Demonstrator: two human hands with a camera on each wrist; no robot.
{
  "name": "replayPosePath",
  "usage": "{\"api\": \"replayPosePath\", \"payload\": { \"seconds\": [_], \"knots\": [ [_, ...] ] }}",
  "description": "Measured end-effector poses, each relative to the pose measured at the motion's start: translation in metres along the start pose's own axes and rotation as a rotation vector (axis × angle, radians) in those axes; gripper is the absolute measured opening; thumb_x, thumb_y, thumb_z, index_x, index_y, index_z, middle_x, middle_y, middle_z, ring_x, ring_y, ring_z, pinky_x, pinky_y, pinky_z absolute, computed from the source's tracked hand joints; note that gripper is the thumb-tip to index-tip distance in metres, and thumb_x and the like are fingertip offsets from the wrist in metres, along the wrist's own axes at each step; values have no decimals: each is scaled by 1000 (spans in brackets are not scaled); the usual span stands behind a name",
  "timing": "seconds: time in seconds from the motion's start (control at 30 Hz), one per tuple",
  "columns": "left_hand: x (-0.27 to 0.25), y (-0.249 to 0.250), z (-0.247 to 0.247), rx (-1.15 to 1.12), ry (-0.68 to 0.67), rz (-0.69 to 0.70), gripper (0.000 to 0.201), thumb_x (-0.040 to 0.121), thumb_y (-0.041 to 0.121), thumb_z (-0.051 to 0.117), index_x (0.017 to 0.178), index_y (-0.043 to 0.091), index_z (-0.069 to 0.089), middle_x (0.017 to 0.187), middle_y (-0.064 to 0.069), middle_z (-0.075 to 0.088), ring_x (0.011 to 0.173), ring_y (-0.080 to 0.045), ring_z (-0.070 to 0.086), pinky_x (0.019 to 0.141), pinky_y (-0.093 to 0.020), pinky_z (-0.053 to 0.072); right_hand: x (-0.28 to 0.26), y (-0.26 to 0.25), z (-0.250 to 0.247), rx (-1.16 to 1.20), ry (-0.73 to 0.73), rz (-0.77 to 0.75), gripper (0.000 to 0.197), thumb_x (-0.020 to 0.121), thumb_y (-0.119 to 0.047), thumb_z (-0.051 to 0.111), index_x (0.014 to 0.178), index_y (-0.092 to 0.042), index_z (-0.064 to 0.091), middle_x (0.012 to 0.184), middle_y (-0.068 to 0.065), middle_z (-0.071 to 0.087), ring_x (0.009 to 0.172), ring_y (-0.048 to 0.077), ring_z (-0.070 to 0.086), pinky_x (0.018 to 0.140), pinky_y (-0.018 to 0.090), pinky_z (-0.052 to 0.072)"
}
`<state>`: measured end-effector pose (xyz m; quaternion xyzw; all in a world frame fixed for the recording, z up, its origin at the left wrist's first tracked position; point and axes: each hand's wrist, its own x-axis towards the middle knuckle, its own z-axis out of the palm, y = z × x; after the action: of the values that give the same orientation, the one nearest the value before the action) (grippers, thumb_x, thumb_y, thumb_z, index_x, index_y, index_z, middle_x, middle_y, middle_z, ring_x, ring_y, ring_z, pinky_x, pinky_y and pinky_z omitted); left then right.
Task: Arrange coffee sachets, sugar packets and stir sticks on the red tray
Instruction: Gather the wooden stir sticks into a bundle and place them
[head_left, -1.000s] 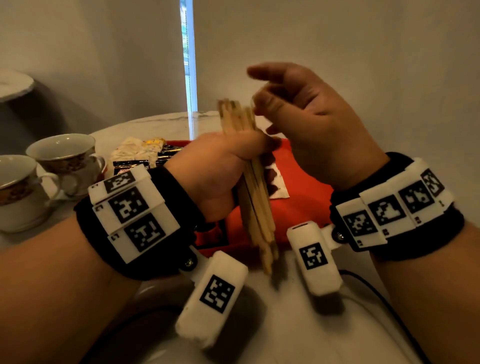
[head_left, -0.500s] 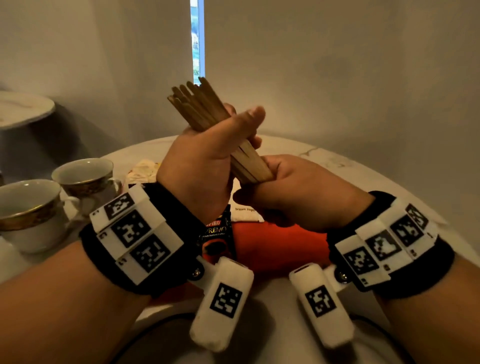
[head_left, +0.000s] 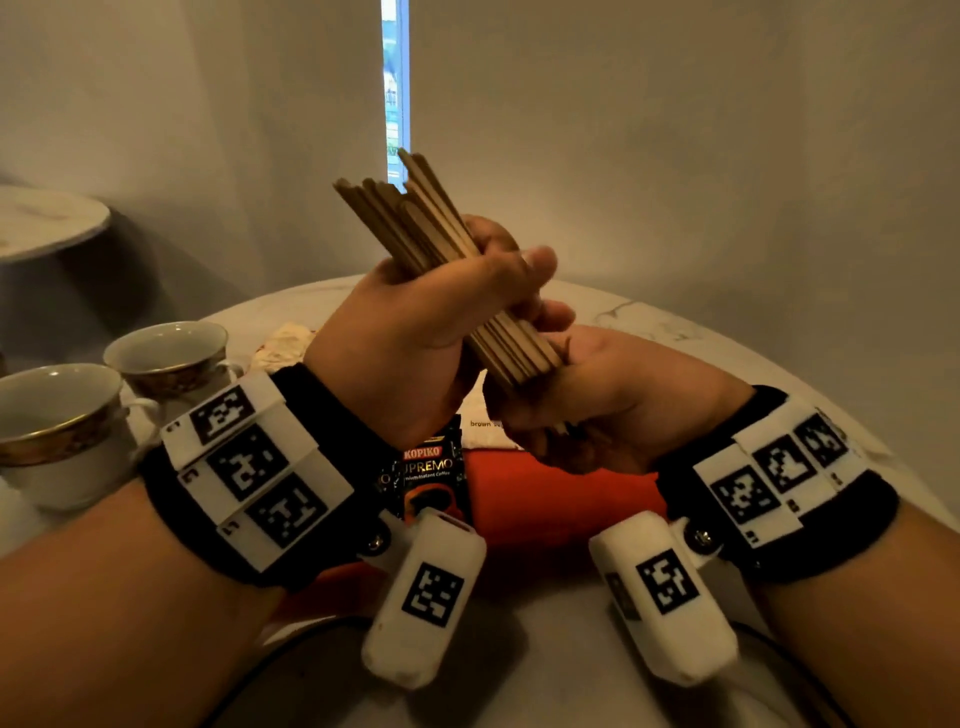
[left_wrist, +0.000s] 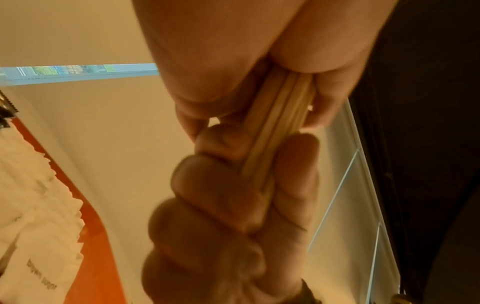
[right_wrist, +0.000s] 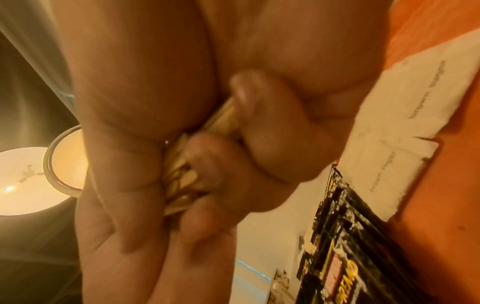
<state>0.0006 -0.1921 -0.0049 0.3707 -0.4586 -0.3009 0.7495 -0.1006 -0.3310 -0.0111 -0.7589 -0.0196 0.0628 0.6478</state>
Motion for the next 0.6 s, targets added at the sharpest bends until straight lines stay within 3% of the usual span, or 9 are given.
{"api": "replayPosePath", "payload": {
  "seconds": [0.1,0.17,0.23,0.3,0.4,0.5,0.6],
  "knots": [
    [4,-1,1,-71,160,93,16,85,11,64,76,16,51,69,1,62,82,-21,71,79,-43,54,2,5,-8,119,117,-45,54,62,-48,85,98,-11,68,78,8,65,55,16,52,46,23,35],
    [7,0,-1,-122,240,158,16,85,12,66,77,17,52,73,1,65,87,-23,71,84,-44,57,5,4,-11,308,271,-32,78,69,-75,66,108,-7,67,92,13,69,66,19,58,54,26,43],
    [9,3,-3,-123,290,198,16,83,15,68,81,17,52,77,1,67,92,-25,72,89,-48,57,9,2,-17,498,462,26,94,81,-82,42,122,0,62,112,19,70,85,27,66,65,31,51],
    [10,5,-4,-100,324,238,16,83,15,68,81,17,52,78,1,68,93,-25,71,90,-48,56,12,1,-20,641,552,62,98,88,-81,31,124,6,57,126,29,64,108,37,66,84,40,57],
    [9,2,0,-49,333,269,14,84,15,66,80,19,53,80,1,67,96,-26,71,87,-43,57,16,-2,-9,839,488,30,104,90,-80,28,128,15,47,139,38,48,130,50,49,107,49,45],
    [6,-9,7,5,287,221,20,83,11,69,71,23,58,77,0,66,95,-26,71,76,-38,56,15,-6,12,848,252,-65,107,90,-81,26,140,13,43,133,31,57,119,45,61,99,47,52],
    [4,-13,8,15,265,198,19,81,9,69,72,21,57,75,-3,64,92,-25,70,75,-40,55,17,-5,18,813,247,-41,107,88,-82,28,144,7,43,133,23,56,115,31,61,101,42,51]
  ]
}}
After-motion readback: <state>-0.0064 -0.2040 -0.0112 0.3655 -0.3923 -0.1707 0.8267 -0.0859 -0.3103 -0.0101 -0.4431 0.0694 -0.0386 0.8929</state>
